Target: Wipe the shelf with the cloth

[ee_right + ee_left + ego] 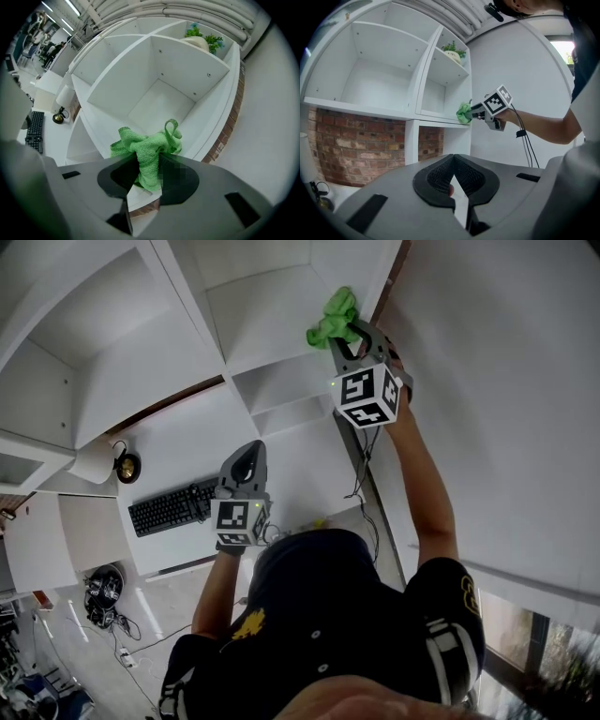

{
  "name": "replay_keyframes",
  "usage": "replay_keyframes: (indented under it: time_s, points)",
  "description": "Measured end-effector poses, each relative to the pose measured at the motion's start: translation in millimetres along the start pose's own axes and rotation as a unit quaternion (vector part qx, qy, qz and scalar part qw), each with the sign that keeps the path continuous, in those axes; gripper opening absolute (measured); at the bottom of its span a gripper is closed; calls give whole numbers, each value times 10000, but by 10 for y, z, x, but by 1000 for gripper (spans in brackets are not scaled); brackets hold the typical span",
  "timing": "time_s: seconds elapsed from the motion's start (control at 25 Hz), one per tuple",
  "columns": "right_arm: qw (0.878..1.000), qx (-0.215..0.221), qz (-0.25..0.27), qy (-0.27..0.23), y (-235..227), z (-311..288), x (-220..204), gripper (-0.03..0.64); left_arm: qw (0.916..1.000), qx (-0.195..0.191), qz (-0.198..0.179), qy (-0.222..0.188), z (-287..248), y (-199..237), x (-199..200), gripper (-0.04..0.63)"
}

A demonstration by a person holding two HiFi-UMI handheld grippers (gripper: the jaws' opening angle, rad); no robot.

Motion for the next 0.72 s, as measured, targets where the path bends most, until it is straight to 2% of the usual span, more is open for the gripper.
replay_keyframes:
  time_s: [0.08, 0.16, 0.24, 0.36, 0.56, 0.72]
  points:
    - [9997, 88, -223, -58, 17, 58, -77, 112, 9999, 97, 62, 31, 6, 16, -53, 17]
    - [9980, 282, -555, 97, 77, 156, -239, 113, 9997, 154, 163, 80, 22, 27, -102, 17]
    - [9943, 487, -928, 219, 223, 236, -395, 114, 9996, 223, 177, 66, 76, 67, -95, 17]
    - [9886, 575, -1384, 128, 487, 393, -531, 114, 9992, 372, 143, 62, 141, 140, -92, 17]
    - [9783, 656, -1963, -71, 882, 636, -576, 114, 9981, 608, 83, 43, 208, 264, -160, 17]
    - [9708, 691, -2285, -248, 977, 813, -521, 114, 9967, 793, 152, -36, 264, 333, -120, 17]
Point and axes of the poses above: the fingertips, and each gripper's own axes: z backward along the fingers, y to its left, x out of its top, the point moved 10 cm from there along z, backward along the fingers, and after that the axes turned 4 degrees about y, right-handed, at the moved point
